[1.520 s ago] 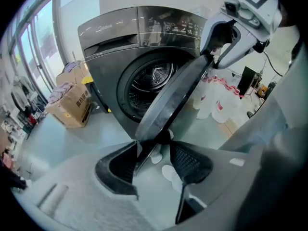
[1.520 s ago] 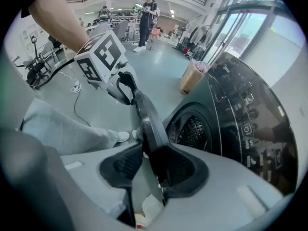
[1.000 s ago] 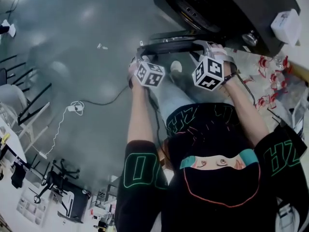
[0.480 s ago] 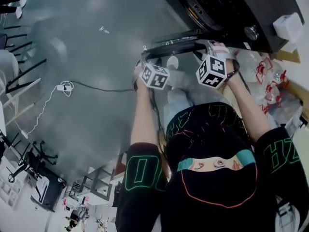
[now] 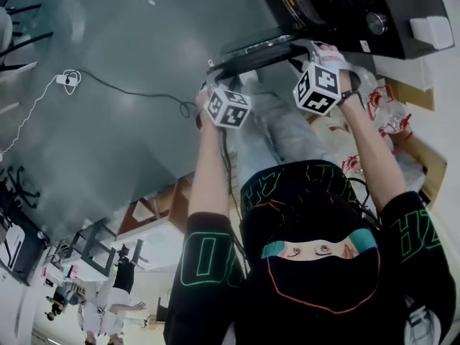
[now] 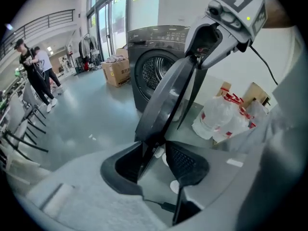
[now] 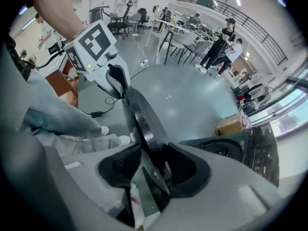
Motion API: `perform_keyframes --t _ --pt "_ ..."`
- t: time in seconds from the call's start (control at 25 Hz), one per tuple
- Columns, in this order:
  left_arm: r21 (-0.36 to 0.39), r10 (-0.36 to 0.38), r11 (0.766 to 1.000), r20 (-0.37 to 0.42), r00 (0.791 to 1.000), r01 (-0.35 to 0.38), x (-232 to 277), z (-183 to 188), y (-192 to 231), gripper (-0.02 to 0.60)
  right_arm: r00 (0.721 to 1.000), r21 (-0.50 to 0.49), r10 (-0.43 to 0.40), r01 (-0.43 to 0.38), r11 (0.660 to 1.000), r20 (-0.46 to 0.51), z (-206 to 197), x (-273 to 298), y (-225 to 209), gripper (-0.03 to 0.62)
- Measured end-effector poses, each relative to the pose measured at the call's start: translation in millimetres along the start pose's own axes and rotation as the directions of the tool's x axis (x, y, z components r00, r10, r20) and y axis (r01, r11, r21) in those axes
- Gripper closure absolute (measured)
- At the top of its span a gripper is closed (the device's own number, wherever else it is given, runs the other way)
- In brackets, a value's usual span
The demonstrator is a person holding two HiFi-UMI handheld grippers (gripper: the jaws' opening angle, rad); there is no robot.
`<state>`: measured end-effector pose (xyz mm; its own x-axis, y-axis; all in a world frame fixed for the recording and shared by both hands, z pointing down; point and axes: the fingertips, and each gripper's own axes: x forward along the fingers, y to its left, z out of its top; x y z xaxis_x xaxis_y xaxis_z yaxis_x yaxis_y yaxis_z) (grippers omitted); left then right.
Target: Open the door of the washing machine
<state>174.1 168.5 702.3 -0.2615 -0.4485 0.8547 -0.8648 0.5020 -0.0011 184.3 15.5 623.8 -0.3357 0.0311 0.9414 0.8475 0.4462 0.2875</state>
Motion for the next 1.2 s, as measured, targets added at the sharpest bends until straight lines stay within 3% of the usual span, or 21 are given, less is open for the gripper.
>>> perform_keyframes --t 0.28,0.48,0.6,0.68,0.76,0.8,0.84,0.96,1.08,1.12,1.2 --pt "-0.114 0.052 0.992 0.003 0.999 -0.051 -7 -17 -51 0.417 0.999 -0.119 0.013 -0.008 0.993 0.045 -22 -12 22 0.418" --pt "-0.209 0.109 0.971 -0.031 0.994 -0.113 -32 -30 -76 0.401 0.995 -0.198 0.012 0.007 0.98 0.094 -24 -35 45 0.416" --pt "-0.304 0.165 0.937 -0.056 0.985 -0.174 -69 -14 -72 0.399 0.988 -0.156 0.006 0.018 0.988 0.152 -21 -64 33 0.401" --pt "-0.384 0.243 0.892 -0.034 0.969 -0.237 -96 -5 -58 0.402 0.974 -0.072 0.005 0.012 0.997 0.226 -10 -78 22 0.399" --pt "-0.48 0.344 0.822 -0.007 0.939 -0.305 -123 4 -36 0.449 0.949 0.03 0.013 -0.024 0.999 0.315 5 -88 10 0.401" --pt "-0.522 0.385 0.788 0.005 0.923 -0.326 -136 9 -28 0.521 0.931 0.091 0.021 -0.058 0.994 0.363 11 -95 5 0.41" --pt "-0.552 0.414 0.763 0.017 0.91 -0.336 -148 17 -24 0.569 0.91 0.159 0.025 -0.1 0.982 0.415 16 -102 1 0.453" --pt "-0.613 0.494 0.711 0.089 0.865 -0.344 -186 55 -15 0.571 0.831 0.36 -0.026 -0.213 0.908 0.556 24 -130 -20 0.581" --pt "-0.726 0.566 0.638 0.219 0.794 -0.255 -230 105 -11 0.571 0.753 0.473 -0.084 -0.318 0.822 0.652 29 -160 -40 0.591" --pt "-0.756 0.577 0.625 0.278 0.768 -0.195 -246 123 -10 0.571 0.733 0.495 -0.108 -0.336 0.802 0.672 31 -171 -48 0.591" --pt "-0.774 0.602 0.623 0.383 0.701 -0.112 -280 157 -10 0.571 0.7 0.527 -0.17 -0.332 0.783 0.694 34 -191 -65 0.591"
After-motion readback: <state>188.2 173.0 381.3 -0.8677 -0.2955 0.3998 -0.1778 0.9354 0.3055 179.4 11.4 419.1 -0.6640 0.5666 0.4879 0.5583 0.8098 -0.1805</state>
